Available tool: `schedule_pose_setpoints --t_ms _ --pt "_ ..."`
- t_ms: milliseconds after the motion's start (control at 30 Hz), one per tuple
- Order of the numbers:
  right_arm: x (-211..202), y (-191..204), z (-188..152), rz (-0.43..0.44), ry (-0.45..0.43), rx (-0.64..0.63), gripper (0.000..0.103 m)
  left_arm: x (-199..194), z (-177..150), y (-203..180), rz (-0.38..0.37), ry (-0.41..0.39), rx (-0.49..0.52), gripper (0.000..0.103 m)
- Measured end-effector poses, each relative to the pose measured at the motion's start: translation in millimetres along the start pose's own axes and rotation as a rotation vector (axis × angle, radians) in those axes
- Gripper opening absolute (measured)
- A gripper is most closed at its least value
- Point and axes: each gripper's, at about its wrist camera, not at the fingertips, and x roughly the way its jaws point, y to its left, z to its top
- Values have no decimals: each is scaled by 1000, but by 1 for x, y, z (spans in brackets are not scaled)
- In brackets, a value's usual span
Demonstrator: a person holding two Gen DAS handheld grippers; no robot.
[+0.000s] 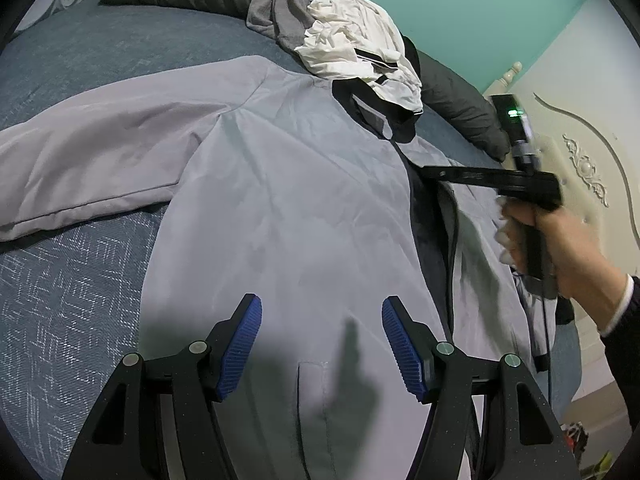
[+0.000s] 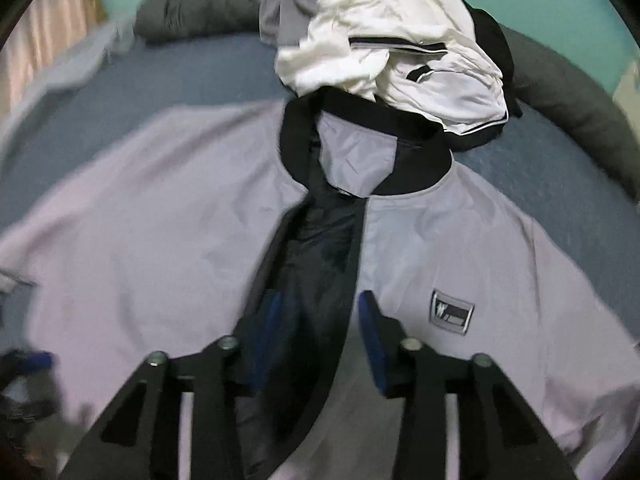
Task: Fold clothes
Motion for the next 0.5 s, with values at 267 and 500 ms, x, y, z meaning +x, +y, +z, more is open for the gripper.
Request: schedule_pose_setpoints --t_ms 267,500 --pt "29 -24 -10 -13 45 69 3 2 2 3 -9 -4 -16 67" --pt "24 -29 -1 194 -22 191 8 3 1 2 -9 -3 -16 67"
